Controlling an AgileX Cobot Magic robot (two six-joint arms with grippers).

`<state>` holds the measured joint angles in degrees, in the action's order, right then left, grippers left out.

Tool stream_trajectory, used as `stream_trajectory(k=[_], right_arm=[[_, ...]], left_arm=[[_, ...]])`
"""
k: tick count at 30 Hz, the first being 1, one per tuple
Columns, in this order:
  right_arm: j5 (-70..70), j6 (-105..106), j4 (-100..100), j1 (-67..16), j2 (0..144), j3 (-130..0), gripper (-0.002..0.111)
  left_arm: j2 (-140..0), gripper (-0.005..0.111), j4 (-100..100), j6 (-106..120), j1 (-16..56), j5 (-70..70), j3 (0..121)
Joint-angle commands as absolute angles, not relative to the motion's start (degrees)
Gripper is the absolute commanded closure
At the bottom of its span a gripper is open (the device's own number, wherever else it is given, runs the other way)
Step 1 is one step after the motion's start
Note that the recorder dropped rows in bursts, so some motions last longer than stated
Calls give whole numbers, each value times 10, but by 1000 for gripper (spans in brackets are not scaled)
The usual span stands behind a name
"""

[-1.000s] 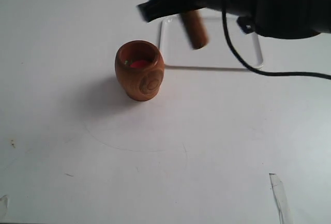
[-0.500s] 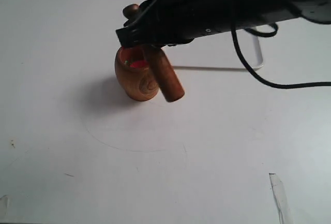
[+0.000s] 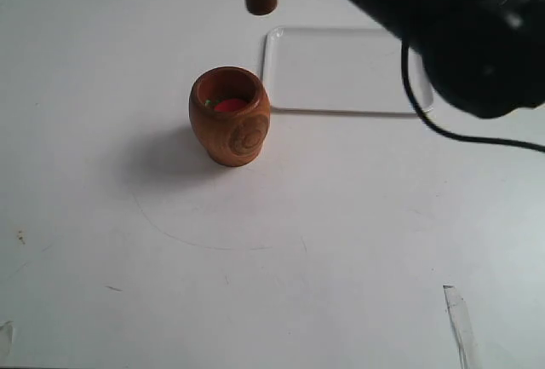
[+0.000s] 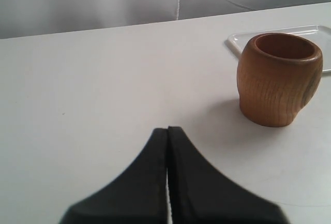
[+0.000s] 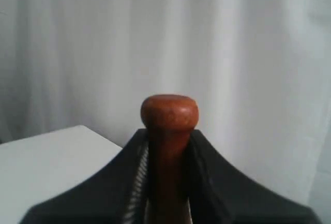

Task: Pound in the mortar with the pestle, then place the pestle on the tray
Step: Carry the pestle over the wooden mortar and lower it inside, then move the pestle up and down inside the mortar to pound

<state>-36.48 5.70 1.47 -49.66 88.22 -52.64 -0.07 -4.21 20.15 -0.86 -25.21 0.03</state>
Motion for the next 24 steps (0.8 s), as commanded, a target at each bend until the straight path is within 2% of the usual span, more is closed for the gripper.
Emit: stream_trajectory(k=[1, 7, 11, 24], right_arm=[[-529, -51, -102, -499, 955, -510, 108], [-654, -66, -116, -499, 1073, -511, 108], [-683, -66, -95, -499, 1108, -514, 108], [-520, -31, -103, -498, 1125, -514, 108]], left_arm=[[0, 107, -38, 197, -4, -250, 0], [0, 107, -38, 197, -4, -250, 0], [0, 107, -38, 197, -4, -250, 0], [0, 107, -38, 197, -4, -250, 0]])
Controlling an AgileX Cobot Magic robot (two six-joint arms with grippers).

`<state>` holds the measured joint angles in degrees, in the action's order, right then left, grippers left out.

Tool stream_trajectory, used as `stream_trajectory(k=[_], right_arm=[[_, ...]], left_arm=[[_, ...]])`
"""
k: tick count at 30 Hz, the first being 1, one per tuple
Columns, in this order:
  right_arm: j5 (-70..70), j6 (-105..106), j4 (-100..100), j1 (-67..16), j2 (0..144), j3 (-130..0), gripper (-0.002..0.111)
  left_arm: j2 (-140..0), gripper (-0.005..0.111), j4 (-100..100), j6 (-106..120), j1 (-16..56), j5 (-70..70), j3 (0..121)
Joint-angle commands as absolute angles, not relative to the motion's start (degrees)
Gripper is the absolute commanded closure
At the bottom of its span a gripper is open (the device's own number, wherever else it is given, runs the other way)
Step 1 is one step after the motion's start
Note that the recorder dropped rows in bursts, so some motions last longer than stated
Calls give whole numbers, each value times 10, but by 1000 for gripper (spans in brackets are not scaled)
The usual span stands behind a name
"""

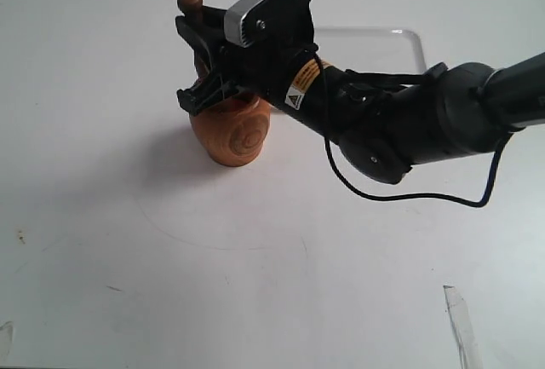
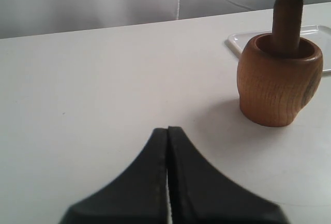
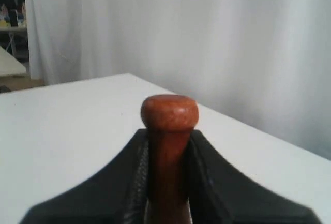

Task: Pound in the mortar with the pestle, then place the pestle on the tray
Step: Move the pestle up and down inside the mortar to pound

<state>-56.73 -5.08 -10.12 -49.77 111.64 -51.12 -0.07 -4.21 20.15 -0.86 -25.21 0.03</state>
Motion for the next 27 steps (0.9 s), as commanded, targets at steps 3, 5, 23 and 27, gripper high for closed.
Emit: stream_trajectory(k=[3, 5, 23, 27], right_arm=[[-520, -31, -103, -498, 1143, -514, 108], [-521, -31, -100, -498, 1158, -514, 108], [-619, -61, -84, -473, 1143, -514, 108], [-619, -89, -88, -473, 1205, -514, 108]], left_arm=[[0, 107, -38, 197, -4, -250, 0], [0, 107, -38, 197, -4, -250, 0], [0, 107, -38, 197, -4, -250, 0], [0, 107, -38, 197, -4, -250, 0]])
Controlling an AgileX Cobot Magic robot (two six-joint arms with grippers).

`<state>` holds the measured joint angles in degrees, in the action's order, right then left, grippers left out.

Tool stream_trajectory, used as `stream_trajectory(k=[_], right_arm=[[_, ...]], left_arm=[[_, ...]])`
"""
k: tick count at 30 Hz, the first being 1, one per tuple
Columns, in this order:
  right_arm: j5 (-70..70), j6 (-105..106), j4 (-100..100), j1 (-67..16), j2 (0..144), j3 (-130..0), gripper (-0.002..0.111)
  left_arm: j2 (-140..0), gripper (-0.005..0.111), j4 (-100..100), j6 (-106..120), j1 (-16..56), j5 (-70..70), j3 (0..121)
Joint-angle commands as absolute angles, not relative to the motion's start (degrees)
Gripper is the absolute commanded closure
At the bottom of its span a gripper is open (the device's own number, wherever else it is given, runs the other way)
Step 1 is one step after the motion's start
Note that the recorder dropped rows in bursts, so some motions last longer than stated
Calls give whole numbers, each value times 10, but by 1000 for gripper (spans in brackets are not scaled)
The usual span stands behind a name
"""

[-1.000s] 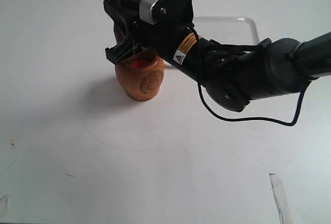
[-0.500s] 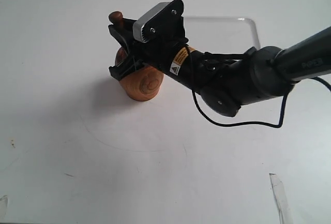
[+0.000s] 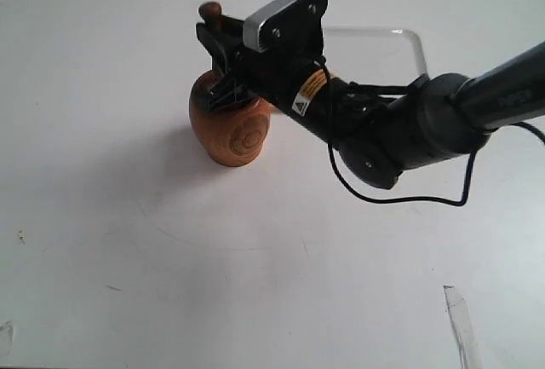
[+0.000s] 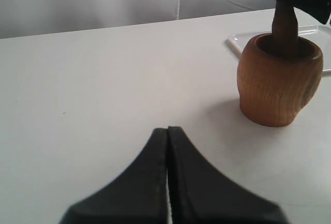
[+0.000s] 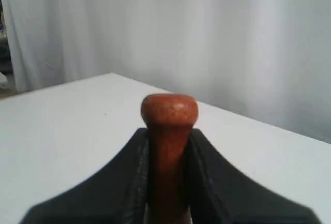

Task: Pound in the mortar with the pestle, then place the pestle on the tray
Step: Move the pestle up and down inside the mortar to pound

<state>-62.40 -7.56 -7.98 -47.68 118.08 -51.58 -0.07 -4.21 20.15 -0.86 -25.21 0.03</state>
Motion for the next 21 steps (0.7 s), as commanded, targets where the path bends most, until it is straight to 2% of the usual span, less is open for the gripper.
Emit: stream_trajectory(k=[1, 6, 11, 21], right_arm=[[-620, -88, -88, -473, 1206, -514, 108], [-665, -56, -81, -472, 1105, -514, 108], [-599, -29, -80, -472, 1032, -514, 108], [-559, -46, -97, -472, 1150, -514, 108]], left_arm=[[0, 107, -38, 197, -4, -250, 0], [0, 107, -38, 197, -4, -250, 0], [0, 107, -38, 197, -4, -250, 0], [0, 107, -38, 197, -4, -250, 0]])
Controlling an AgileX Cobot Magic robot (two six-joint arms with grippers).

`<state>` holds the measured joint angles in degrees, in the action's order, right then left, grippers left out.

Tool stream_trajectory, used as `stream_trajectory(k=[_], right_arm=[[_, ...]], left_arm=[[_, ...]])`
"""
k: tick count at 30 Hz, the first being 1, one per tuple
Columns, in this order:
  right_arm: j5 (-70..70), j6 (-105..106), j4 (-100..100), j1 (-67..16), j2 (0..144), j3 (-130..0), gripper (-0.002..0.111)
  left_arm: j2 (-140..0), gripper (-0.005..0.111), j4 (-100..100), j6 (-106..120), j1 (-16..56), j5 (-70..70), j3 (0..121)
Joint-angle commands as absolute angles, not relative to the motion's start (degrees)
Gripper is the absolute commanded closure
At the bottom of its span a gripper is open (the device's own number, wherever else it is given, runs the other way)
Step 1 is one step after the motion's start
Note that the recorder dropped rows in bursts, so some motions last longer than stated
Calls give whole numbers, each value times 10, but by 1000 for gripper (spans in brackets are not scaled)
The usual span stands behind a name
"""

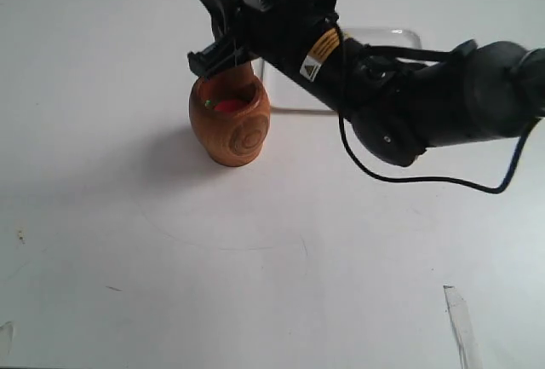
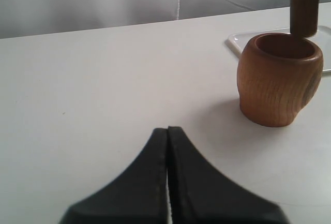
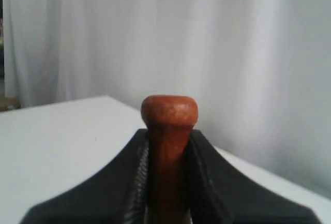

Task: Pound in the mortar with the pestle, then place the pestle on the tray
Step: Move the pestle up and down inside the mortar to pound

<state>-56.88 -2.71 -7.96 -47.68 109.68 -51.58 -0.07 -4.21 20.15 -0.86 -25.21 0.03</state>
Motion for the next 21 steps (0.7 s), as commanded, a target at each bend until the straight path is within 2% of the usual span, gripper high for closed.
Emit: stream_trajectory(k=[1, 6, 12, 17, 21], right_arm=[[-559, -52, -104, -472, 1165, -514, 108], [-572, -64, -114, -472, 1182, -514, 108], [-627, -62, -112, -472, 1102, -514, 108], [-606, -50, -112, -472, 1027, -514, 108], [-548, -50, -124, -472, 1022, -514, 108]], left_arm=[[0, 107, -38, 197, -4, -250, 0], [0, 107, -38, 197, -4, -250, 0], [0, 107, -38, 197, -4, -250, 0], [0, 107, -38, 197, -4, -250, 0], [0, 107, -38, 197, -4, -250, 0]])
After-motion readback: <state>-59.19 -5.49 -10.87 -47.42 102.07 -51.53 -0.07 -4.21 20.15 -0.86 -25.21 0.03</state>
